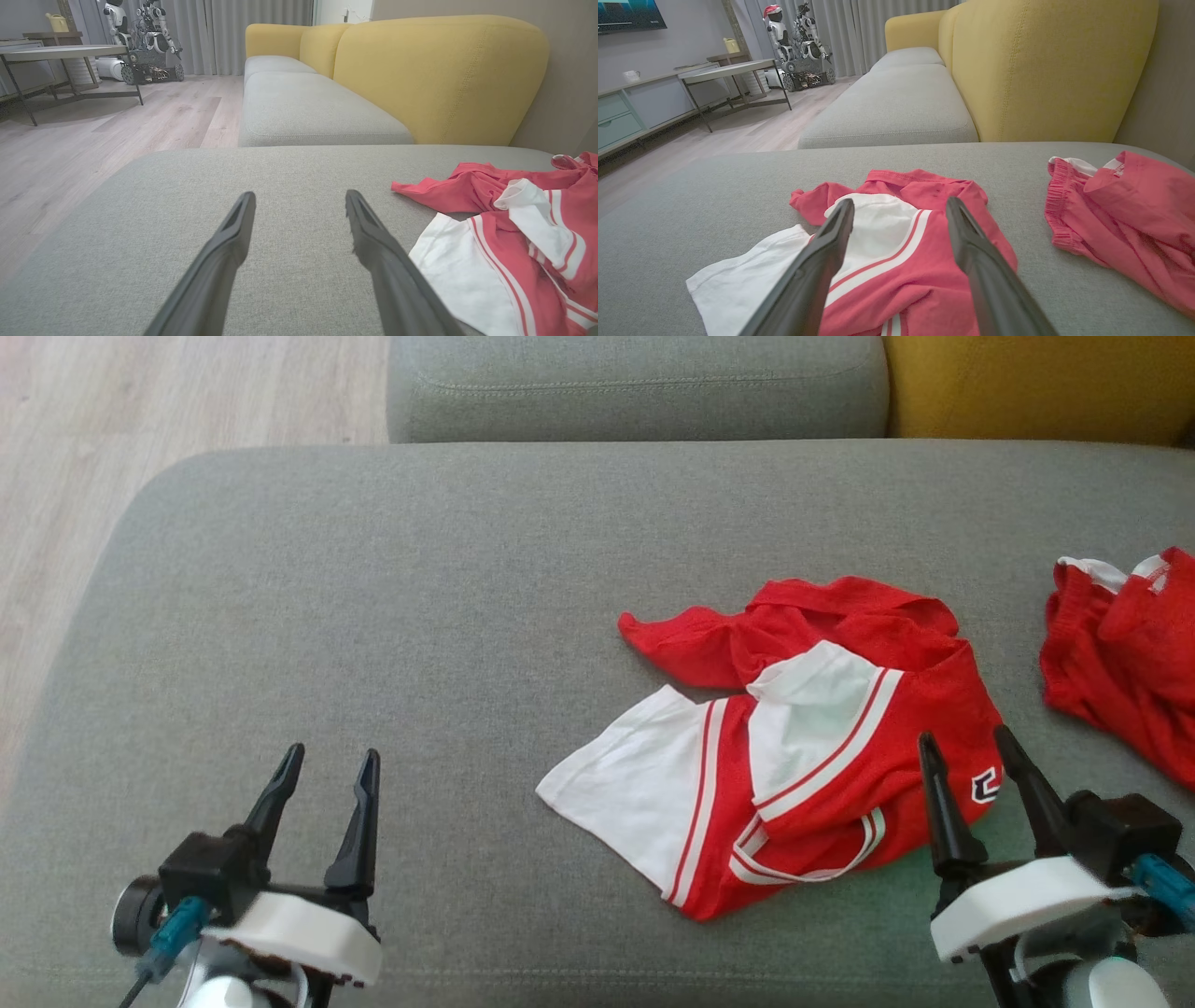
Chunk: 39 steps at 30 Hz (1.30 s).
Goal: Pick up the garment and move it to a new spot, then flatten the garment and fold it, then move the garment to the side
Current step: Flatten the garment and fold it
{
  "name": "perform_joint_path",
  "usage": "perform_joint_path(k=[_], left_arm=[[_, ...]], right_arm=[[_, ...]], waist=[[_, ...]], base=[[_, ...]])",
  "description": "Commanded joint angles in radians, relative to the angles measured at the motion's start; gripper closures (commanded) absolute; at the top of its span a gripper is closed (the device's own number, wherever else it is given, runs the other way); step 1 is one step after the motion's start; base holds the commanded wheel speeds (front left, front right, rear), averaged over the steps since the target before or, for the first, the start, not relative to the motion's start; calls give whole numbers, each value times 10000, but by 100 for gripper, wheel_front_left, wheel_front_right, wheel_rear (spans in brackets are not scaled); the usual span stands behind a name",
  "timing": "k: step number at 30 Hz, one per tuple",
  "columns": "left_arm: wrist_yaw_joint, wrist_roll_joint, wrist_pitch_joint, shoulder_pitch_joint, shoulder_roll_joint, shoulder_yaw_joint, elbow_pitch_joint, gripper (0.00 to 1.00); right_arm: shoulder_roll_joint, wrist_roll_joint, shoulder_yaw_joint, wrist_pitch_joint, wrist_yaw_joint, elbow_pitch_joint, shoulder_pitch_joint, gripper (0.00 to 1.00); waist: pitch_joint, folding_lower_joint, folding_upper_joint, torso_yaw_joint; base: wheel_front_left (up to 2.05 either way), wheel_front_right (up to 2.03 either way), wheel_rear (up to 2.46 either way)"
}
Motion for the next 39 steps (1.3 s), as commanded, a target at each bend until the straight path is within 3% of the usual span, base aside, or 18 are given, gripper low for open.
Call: perform_joint_path(k=[1,18,30,39], left_arm=[[74,-77,-3,-443,252,396,-362,0],[113,-135,-24,-567,325,327,-436,0],[-105,-114,-114,-1281,166,164,-337,0],[-258,-120,-203,-1597,-76,196,-92,0]], right_arm=[[-52,21,256,45,-7,-396,-278,0],[-52,-3,552,140,-7,-264,-489,0],[-52,-372,3987,1061,-7,1311,-1336,0],[-52,-769,5072,1512,-7,3608,-2428,0]], waist=[[21,0,0,16],[268,0,0,161],[1159,0,0,678],[1575,0,0,873]], base=[[0,0,0],[0,0,0],[0,0,0],[0,0,0]])
